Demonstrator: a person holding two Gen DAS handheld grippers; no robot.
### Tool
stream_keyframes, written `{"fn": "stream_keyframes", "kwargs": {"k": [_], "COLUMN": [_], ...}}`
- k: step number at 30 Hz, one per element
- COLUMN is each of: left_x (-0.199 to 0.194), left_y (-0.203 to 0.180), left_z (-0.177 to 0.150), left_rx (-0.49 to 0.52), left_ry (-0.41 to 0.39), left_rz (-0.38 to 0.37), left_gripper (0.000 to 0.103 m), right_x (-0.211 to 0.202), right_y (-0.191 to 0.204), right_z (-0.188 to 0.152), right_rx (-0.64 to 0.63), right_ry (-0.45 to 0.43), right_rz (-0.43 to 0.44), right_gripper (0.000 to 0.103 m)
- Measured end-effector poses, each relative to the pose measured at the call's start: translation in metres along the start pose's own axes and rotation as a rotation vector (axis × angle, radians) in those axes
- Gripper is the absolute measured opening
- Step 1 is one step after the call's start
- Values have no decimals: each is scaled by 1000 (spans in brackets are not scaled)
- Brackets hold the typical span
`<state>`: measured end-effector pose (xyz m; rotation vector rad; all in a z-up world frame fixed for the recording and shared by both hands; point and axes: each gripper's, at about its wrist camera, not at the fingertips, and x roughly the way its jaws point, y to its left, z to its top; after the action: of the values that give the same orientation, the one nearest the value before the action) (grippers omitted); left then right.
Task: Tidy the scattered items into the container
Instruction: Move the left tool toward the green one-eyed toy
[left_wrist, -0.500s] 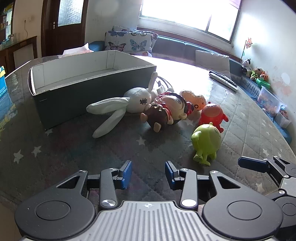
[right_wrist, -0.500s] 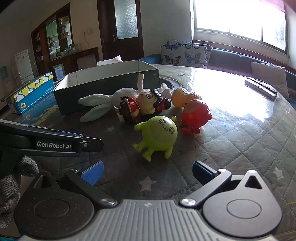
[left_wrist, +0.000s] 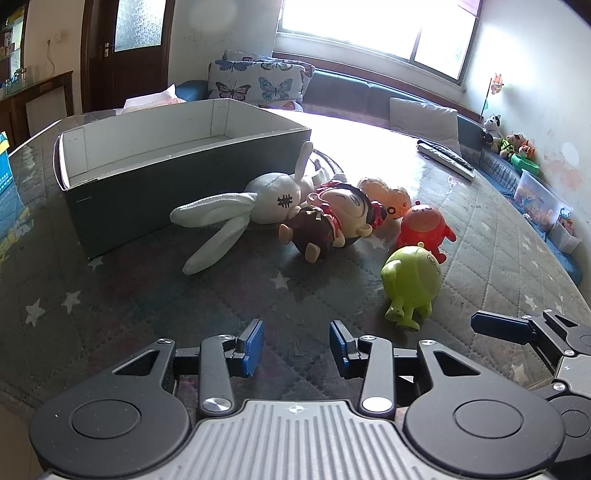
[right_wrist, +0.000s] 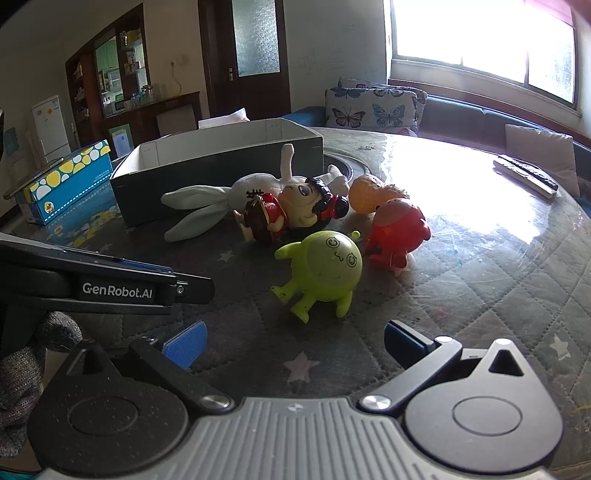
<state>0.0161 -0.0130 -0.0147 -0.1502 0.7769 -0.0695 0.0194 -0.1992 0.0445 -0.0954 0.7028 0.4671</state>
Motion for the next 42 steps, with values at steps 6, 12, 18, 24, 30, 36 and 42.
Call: {"fn": "stream_keyframes", "kwargs": {"k": [6,12,18,24,30,36,42], "left_x": [2,2,3,5,7,10,13], "left_y": [-2,-4,-5,-5,-4,-3,-1], "left_z": [-1,0,0,1,3,5,9], "left_rx": [7,11,15,15,12,9,5], "left_ry": [7,6,11,13,17,23,27], "left_rz": [3,-3,-5,-8,-11,-14,-18], "left_gripper": [42,42,42,42,42,42,42], "right_x": [0,0,1,4,7,11,13], "right_y": [0,1,2,3,2,1,0], "right_z": [0,-1,-1,0,2,3,3], "right_rx": [1,1,-1,2,4,6,9], "right_ry": [1,1,1,4,7,14,18], "right_rz": [1,2,2,7,14,21,24], "right_gripper": [103,103,103,103,103,103,103]}}
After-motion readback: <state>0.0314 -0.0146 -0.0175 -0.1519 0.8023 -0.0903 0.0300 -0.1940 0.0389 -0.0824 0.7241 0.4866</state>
